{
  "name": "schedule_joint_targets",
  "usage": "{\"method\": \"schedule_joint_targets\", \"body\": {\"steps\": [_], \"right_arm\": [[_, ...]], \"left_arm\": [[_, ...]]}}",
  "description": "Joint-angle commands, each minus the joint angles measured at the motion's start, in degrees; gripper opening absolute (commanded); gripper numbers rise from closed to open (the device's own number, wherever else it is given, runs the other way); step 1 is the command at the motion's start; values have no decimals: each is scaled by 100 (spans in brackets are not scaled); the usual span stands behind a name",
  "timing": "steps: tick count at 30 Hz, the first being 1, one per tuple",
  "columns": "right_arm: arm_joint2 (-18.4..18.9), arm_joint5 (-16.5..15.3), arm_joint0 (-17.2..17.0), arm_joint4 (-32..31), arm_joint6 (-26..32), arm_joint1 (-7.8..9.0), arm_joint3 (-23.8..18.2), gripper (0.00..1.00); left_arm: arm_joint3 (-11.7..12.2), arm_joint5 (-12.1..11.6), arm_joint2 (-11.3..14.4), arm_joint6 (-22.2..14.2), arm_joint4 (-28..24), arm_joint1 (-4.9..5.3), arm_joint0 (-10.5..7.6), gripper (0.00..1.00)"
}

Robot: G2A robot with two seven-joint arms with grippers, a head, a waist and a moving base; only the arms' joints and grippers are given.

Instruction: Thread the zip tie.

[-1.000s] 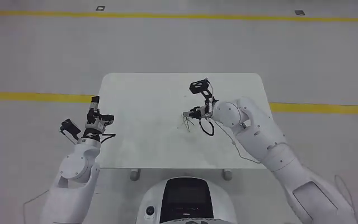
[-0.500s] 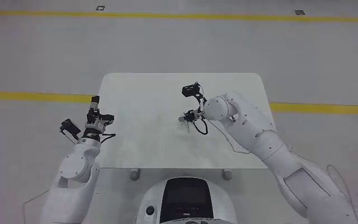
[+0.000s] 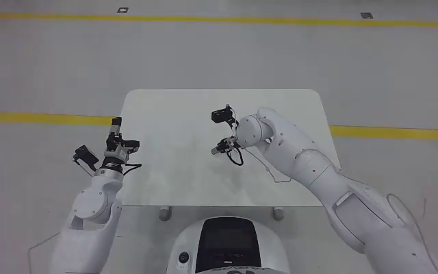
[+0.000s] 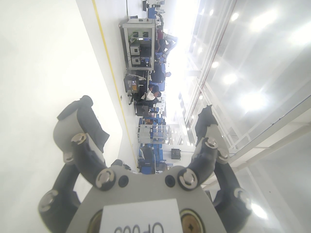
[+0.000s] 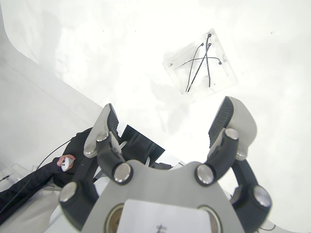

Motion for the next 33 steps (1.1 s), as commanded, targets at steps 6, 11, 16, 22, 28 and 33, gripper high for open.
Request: {"method": "schedule_joint_targets", "body": {"steps": [6, 11, 16, 22, 28, 33], "right_arm": [[-159, -62, 138, 146, 77, -165, 488, 100], [-159, -62, 138, 146, 77, -165, 488, 100], [-290, 236, 45, -189, -67, -195, 373, 100], [-346, 353, 123, -149, -61, -350, 590, 100], [-417, 490, 234, -19, -275, -588, 1033, 100], [-423, 498, 253, -1, -350, -632, 1117, 100]], "left_arm": [[0, 0, 0, 0, 0, 0, 0, 100], [0, 0, 0, 0, 0, 0, 0, 100], [0, 0, 0, 0, 0, 0, 0, 100], [0, 0, 0, 0, 0, 0, 0, 100], [0, 0, 0, 0, 0, 0, 0, 100], [0, 0, 0, 0, 0, 0, 0, 100]]}}
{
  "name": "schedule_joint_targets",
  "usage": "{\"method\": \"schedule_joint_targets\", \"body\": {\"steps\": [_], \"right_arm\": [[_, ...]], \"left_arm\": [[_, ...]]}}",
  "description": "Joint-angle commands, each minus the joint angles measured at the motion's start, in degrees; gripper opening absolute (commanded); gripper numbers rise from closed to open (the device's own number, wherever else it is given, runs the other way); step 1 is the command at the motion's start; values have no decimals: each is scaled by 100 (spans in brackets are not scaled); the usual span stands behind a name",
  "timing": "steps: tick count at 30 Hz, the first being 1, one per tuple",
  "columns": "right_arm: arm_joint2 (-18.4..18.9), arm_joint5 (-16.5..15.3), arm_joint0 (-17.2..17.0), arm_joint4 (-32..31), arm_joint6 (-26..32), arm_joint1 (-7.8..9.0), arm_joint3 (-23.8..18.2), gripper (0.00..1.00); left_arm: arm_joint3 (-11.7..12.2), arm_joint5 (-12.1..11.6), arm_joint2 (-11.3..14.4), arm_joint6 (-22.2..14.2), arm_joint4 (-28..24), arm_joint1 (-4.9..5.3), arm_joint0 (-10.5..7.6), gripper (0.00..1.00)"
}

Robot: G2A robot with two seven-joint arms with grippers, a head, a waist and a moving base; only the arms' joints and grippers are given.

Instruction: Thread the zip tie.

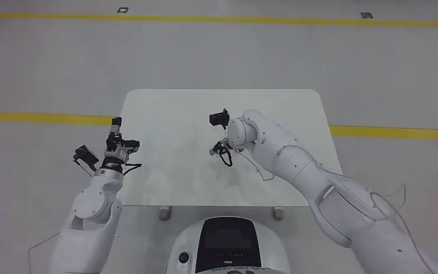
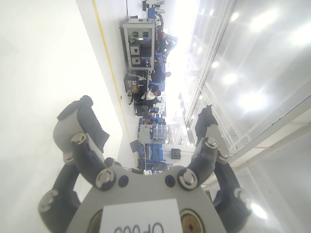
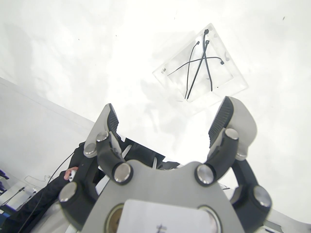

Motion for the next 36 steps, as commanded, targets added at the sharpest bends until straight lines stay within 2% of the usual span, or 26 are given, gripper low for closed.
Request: {"method": "schedule_joint_targets", "body": {"steps": [1, 6, 10, 17, 18, 19, 20, 22, 24, 36], "right_arm": [[1, -1, -1, -2, 5, 2, -5, 100], [1, -1, -1, -2, 5, 2, -5, 100], [-83, 274, -108, -281, -317, -34, -89, 100], [-37, 424, -164, -360, -582, -147, 36, 100], [-11, 424, -171, -344, -639, -159, 69, 65], [20, 424, -180, -334, -698, -174, 113, 45], [35, 424, -185, -333, -720, -185, 136, 41], [69, 424, -191, -354, -763, -204, 191, 24], [98, 424, -193, -386, -782, -217, 232, 0], [189, 403, -240, -661, -682, -285, 297, 0]], "left_arm": [[0, 0, 0, 0, 0, 0, 0, 100], [0, 0, 0, 0, 0, 0, 0, 100], [0, 0, 0, 0, 0, 0, 0, 100], [0, 0, 0, 0, 0, 0, 0, 100], [0, 0, 0, 0, 0, 0, 0, 100], [0, 0, 0, 0, 0, 0, 0, 100], [0, 0, 0, 0, 0, 0, 0, 100], [0, 0, 0, 0, 0, 0, 0, 100], [0, 0, 0, 0, 0, 0, 0, 100], [0, 0, 0, 0, 0, 0, 0, 100]]}}
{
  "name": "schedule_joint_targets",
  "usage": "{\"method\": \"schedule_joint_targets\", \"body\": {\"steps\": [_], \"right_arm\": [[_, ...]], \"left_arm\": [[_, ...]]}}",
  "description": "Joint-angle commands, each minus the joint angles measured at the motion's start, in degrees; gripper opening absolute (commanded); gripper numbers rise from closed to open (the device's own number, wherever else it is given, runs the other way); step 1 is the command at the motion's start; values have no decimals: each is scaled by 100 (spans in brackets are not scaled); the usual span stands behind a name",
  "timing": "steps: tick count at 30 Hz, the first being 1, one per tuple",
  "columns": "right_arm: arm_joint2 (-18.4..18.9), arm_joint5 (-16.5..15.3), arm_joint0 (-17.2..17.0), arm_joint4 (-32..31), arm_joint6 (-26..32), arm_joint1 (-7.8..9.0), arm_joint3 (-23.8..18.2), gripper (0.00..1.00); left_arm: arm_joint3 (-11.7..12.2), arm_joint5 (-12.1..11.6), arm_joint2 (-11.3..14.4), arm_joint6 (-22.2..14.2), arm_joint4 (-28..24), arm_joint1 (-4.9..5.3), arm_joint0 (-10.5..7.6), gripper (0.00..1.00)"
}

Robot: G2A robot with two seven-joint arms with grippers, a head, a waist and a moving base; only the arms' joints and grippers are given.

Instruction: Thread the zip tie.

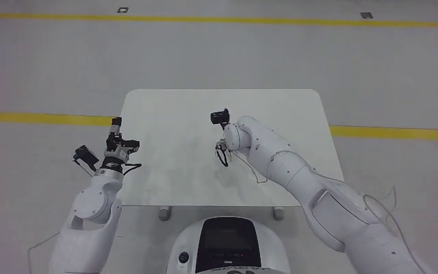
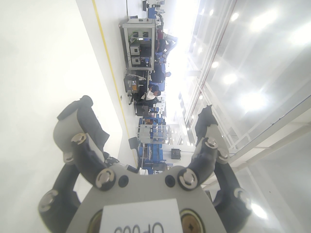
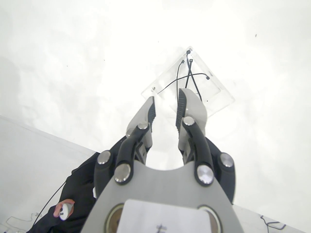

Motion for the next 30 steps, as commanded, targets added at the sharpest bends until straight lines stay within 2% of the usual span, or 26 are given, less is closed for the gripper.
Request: {"method": "schedule_joint_targets", "body": {"steps": [1, 6, 15, 20, 30], "right_arm": [[1, -2, -4, -31, 4, -19, 37, 0], [5, 18, 2, -143, -84, -104, 229, 0], [-46, 15, 19, -222, -117, -391, 759, 0], [-73, -156, 55, -168, -52, -522, 1010, 0], [-125, -433, 132, -279, 207, -674, 1293, 0]], "left_arm": [[0, 0, 0, 0, 0, 0, 0, 100], [0, 0, 0, 0, 0, 0, 0, 100], [0, 0, 0, 0, 0, 0, 0, 100], [0, 0, 0, 0, 0, 0, 0, 100], [0, 0, 0, 0, 0, 0, 0, 100]]}}
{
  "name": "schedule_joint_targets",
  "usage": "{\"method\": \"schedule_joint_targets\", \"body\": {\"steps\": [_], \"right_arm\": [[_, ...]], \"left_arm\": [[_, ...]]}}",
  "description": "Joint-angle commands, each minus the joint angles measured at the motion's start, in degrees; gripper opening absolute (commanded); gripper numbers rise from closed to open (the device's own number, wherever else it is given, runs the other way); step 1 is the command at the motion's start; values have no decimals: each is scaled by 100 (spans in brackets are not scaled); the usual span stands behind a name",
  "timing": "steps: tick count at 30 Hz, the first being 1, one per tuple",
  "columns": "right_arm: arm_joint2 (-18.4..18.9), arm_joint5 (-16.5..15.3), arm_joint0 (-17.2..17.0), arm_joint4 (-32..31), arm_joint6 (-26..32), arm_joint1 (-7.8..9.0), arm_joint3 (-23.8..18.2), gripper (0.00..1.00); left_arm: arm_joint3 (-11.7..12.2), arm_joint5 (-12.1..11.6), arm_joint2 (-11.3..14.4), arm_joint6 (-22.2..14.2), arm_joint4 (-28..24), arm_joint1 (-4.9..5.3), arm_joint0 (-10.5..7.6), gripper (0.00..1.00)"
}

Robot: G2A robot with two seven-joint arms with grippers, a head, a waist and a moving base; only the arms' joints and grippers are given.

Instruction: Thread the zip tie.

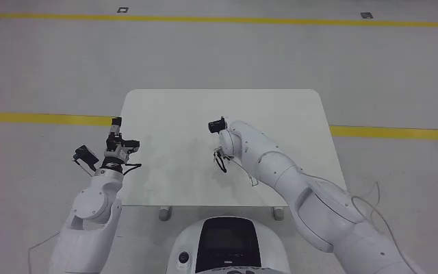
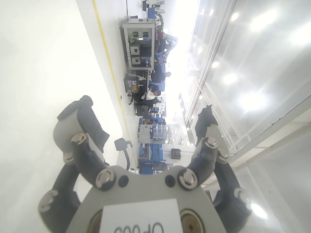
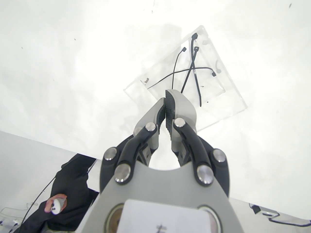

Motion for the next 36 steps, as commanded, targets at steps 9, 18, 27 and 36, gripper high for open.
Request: {"method": "schedule_joint_targets", "body": {"steps": [9, 18, 27, 36], "right_arm": [[-56, -389, 21, -159, 202, -114, 141, 0], [-130, -602, 19, -373, 382, -212, 238, 0], [91, -151, 6, -385, -96, -214, 224, 21], [164, 178, -61, -580, -26, -217, 155, 19]], "left_arm": [[0, 0, 0, 0, 0, 0, 0, 100], [0, 0, 0, 0, 0, 0, 0, 100], [0, 0, 0, 0, 0, 0, 0, 100], [0, 0, 0, 0, 0, 0, 0, 100]]}}
